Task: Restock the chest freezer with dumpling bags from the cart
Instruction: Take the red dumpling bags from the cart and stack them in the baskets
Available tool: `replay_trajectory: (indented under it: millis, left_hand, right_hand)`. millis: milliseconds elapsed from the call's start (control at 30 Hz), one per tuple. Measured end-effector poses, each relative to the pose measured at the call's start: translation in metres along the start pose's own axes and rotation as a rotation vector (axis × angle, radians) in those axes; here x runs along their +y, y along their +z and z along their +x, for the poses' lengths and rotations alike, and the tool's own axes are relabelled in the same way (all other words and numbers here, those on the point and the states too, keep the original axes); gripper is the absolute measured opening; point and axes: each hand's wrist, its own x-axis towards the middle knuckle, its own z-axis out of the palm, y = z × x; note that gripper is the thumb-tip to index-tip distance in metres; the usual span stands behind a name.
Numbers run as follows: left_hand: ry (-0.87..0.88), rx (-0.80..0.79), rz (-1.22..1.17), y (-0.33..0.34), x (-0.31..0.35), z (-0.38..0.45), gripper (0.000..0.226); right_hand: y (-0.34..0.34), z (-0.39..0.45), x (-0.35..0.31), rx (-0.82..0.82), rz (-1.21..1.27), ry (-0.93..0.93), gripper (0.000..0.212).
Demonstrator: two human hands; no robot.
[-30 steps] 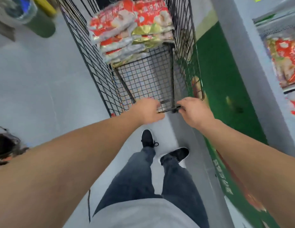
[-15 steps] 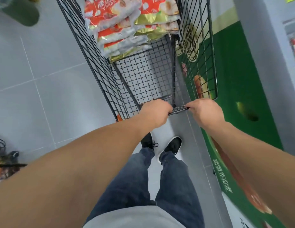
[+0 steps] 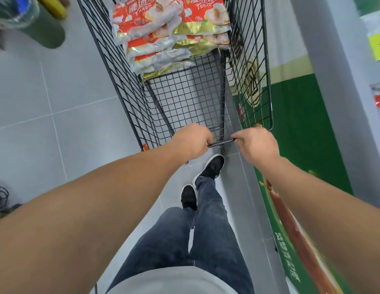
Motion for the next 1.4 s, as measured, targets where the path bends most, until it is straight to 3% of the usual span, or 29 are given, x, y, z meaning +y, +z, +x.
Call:
replay_trajectory:
  millis: [200,400,567,767,1000,1267,1400]
  left_hand:
    - [-0.008,-0.034,-0.036,-0.032,-0.007,0.024,0.031]
    - [-0.061,-0.132,-0.133,-0.055,-0.015,0.039,0.023]
    - [-0.085,-0.044,-0.180,-0.093,-0.032,0.046,0.029]
    - [-0.210,0.169,-0.315,-0.172,-0.097,0.079,0.033]
    - [-0.226,0.345,-0.280,-0.264,-0.193,0.141,0.047]
    - [-0.229,0.412,-0.344,-0.307,-0.253,0.213,0.033]
    - [-0.145,0.366,-0.334,-0.300,-0.264,0.230,0.037]
  right_hand:
    - [-0.024,0.034,-0.004,-0.051,0.018,-0.005,0.026]
    - [-0.055,0.069,-0.015,-0.256,-0.079,-0.023,0.032]
    - [-0.077,0.097,-0.030,-0.361,-0.134,-0.015,0.025]
    - [-0.114,0.173,-0.074,-0.316,-0.121,-0.030,0.029]
    - [-0.145,0.284,-0.156,-0.138,0.149,0.041,0.039]
    - [-0.158,0.399,-0.217,0.167,0.436,0.265,0.046]
    - [-0.159,0.438,-0.231,0.068,0.612,0.395,0.034]
